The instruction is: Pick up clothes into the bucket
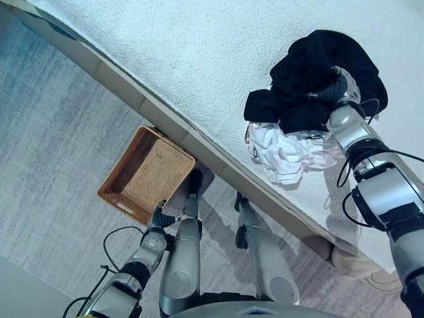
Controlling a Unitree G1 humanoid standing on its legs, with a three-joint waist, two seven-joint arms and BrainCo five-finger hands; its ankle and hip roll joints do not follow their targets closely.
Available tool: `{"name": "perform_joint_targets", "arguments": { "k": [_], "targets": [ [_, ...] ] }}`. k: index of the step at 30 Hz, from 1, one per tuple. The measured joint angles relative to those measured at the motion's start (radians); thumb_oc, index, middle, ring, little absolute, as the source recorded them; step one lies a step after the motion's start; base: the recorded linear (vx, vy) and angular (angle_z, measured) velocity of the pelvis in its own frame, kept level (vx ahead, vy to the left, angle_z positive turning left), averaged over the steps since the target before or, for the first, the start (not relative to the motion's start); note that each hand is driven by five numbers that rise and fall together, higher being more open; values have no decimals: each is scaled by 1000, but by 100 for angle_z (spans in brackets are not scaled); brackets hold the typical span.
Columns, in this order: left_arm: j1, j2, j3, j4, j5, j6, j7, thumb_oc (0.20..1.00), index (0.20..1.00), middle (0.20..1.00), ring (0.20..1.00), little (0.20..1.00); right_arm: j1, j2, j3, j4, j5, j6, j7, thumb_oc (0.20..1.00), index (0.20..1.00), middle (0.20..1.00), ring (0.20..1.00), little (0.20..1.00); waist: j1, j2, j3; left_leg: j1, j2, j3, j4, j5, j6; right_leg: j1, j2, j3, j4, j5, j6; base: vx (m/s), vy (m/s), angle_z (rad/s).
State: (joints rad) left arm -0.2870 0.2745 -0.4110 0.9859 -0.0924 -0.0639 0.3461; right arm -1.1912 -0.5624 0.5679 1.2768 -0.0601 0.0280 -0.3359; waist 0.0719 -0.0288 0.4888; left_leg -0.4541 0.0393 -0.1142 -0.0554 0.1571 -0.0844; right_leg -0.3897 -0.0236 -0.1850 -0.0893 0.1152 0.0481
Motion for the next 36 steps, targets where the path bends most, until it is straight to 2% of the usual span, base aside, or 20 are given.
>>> {"name": "perform_joint_targets", "arguments": {
  "k": [11,17,20,23,29,34,36],
  "targets": [
    [-19,-18,0,-6,-8,2,-3,1000,1000,1000,1000,1000,-17,-10,-3,-28,7,1,49,200,200,200,200,200,-5,0,0,-13,4,-5,6,7,-11,-9,3,-5,0,6,-3,-3,-3,0],
    [-15,-11,1,17,1,11,-11,1000,1000,1000,1000,1000,8,-96,-37,-303,102,-5,29,200,200,200,200,200,-21,-2,1,70,6,3,-2,9,-13,67,2,-3,0,10,-2,3,0,-1],
    [-11,12,2,7,2,12,-21,1000,1000,1000,1000,1000,16,-170,-102,-508,117,-27,-26,200,200,200,200,200,-29,-5,-1,133,6,10,-13,9,-14,122,2,7,0,9,-1,19,18,-5],
    [-4,35,10,-19,4,16,-25,1000,1000,1000,1000,1000,26,-212,-166,-607,116,-35,-59,200,200,200,200,200,-31,-10,-6,158,2,21,-16,8,-14,142,1,14,0,8,0,44,10,-9],
    [49,95,87,-240,40,25,-34,1000,1000,1000,1000,1000,159,-282,-359,-881,95,-45,-117,200,200,200,200,200,-34,-11,-12,240,0,35,-30,8,-14,210,-2,36,0,5,4,63,15,-6],
    [98,120,159,-478,18,1,-43,1000,1000,1000,1000,1000,330,-280,-441,-1049,89,-72,-130,200,200,200,200,200,-41,-6,-121,271,-5,55,-31,-9,-7,234,-13,46,-1,-2,8,89,3,-8],
    [123,135,164,-591,-13,-1,-55,1000,1000,1000,1000,1000,369,-279,-452,-1084,90,-74,-117,200,200,200,200,200,-54,-6,-135,291,-9,56,-31,-11,-4,255,-14,49,-1,-3,9,74,3,0]
  ]
}}
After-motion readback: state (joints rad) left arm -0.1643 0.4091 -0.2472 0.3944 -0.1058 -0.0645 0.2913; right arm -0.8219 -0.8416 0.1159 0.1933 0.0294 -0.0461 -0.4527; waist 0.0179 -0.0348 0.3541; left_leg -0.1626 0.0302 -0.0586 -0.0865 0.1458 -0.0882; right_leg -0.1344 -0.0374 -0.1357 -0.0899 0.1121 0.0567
